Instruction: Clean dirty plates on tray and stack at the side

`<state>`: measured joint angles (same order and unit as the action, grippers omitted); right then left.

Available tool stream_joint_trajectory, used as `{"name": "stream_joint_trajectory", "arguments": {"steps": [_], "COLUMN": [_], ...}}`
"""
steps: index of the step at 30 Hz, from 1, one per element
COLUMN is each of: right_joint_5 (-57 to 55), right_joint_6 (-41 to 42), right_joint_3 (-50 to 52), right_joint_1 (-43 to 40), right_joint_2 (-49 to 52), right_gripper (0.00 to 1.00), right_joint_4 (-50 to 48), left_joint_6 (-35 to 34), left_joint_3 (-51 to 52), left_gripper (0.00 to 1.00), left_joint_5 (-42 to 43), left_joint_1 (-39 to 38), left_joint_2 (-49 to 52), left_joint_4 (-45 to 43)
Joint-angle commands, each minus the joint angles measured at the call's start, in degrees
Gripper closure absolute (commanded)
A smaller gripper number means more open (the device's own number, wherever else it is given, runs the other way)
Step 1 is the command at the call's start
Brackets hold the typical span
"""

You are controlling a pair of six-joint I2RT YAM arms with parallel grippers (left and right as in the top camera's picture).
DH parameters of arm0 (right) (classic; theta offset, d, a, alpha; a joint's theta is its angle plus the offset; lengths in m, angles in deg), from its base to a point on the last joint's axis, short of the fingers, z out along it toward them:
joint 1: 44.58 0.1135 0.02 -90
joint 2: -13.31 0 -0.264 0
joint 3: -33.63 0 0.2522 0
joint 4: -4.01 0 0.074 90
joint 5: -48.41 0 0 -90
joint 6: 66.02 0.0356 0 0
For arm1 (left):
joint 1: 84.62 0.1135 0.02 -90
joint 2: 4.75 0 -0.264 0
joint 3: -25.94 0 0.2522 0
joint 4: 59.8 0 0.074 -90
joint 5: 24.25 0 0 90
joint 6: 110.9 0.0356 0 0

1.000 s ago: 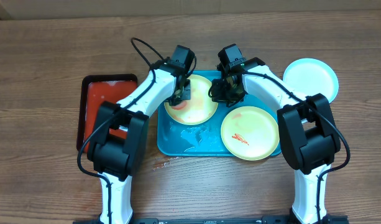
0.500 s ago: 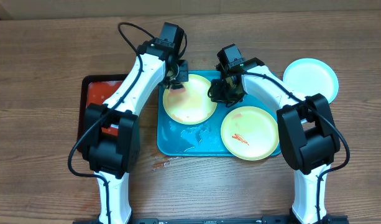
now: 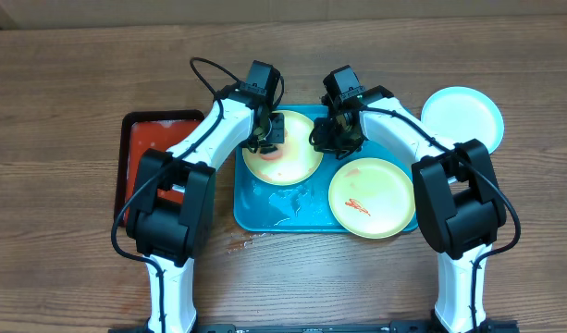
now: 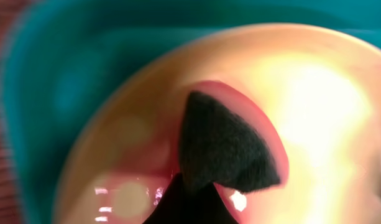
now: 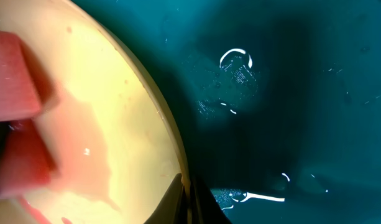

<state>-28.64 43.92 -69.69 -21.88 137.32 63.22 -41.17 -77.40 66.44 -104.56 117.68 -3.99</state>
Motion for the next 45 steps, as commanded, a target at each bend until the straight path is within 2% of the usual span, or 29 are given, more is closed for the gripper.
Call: {"name": "stream_joint_trajectory", "arguments": {"steps": [1, 3, 7, 14, 17, 21, 24, 32, 39, 45], "right_joint_5": [-2.56, -2.58, -2.73, -13.14, -22.75, -38.62, -54.73, -87.71, -96.28, -97.15], "right_joint_6": [0.46, 0.46, -0.48, -4.81, -8.92, -14.08, -18.01, -37.40, -54.36, -55.32], "right_joint_3": [0.98, 0.98, 0.87, -1.64, -2.69, -2.82, -2.82, -2.82, -2.82, -2.78], "right_joint_1": [-0.26, -0.26, -0.26, 1.09, 3.30, 8.04, 13.42, 23.82, 27.89, 28.52], "right_joint_2": [0.28, 0.02, -1.49, -6.69, -9.40, -12.94, -14.80, -15.15, -15.15, -15.15], "right_gripper": [0.96, 0.96, 0.96, 0.96, 0.96, 0.96, 0.96, 0.96, 0.96, 0.96], "right_joint_4": [0.46, 0.63, 0.07, 0.79, 2.08, 2.16, 0.92, -6.51, -13.07, -13.94], "left_joint_6": [2.03, 1.81, -0.68, -1.22, -1.18, -0.63, -0.26, -0.28, -0.28, -0.28], "left_joint_3": [0.02, -1.75, -7.54, -16.13, -16.44, -16.44, -16.24, -15.91, -15.89, -15.89], "left_gripper": [0.96, 0.96, 0.96, 0.96, 0.96, 0.96, 0.96, 0.96, 0.96, 0.96], "left_joint_5": [-16.31, -20.24, -20.04, -8.13, -6.01, -7.13, -7.26, -7.17, -6.51, -5.07], "left_joint_1": [0.11, 0.31, 0.81, 2.80, 4.98, 9.07, 13.33, 21.40, 24.94, 25.11], "left_joint_2": [0.55, 0.20, -1.79, -9.31, -12.57, -13.60, -13.27, -13.03, -13.03, -13.03], "left_joint_4": [1.31, 3.63, 8.90, 11.67, 11.76, 14.71, 18.95, 22.99, 24.20, 24.13]}}
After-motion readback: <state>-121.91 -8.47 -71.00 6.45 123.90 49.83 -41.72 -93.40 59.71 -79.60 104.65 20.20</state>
